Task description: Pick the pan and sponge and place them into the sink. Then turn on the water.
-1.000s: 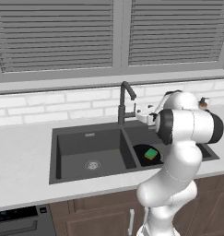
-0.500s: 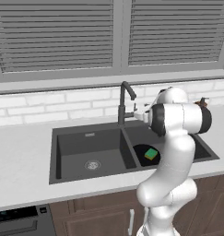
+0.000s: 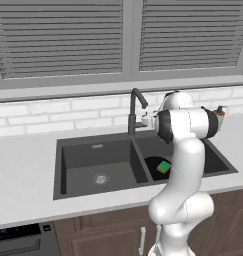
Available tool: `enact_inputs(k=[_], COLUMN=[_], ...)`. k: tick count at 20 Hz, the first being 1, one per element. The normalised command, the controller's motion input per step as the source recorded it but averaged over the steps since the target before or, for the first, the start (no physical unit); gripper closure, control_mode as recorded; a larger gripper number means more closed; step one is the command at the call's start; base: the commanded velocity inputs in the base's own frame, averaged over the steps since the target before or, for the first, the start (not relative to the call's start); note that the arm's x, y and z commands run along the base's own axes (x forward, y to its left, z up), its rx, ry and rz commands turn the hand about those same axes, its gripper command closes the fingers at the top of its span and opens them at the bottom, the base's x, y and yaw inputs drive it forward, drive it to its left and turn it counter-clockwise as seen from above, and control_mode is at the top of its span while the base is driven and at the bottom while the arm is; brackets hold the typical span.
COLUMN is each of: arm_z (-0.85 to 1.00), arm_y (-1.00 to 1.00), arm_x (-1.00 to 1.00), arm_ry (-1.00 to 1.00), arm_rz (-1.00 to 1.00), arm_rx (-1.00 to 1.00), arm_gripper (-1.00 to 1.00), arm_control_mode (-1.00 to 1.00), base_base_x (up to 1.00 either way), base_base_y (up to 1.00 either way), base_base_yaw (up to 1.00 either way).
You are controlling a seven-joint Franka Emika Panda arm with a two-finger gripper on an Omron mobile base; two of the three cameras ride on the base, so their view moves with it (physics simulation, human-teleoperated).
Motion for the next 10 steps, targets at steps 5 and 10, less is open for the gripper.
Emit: enact_inputs(k=[5, 10], arm_z=[-0.06, -0.19], arm_y=[0.0, 0.0], arm_x=[0.39, 0.33], arm_ry=[0.01, 0.0], arm_rz=[-0.01, 0.0], arm_rx=[0.0, 0.0], arm_gripper=[-1.0, -1.0], arm_control_mode=[-1.0, -1.0], base_base_x=[0.0, 0.0], base_base_y=[0.0, 0.0], base_base_yaw=[0.0, 0.0])
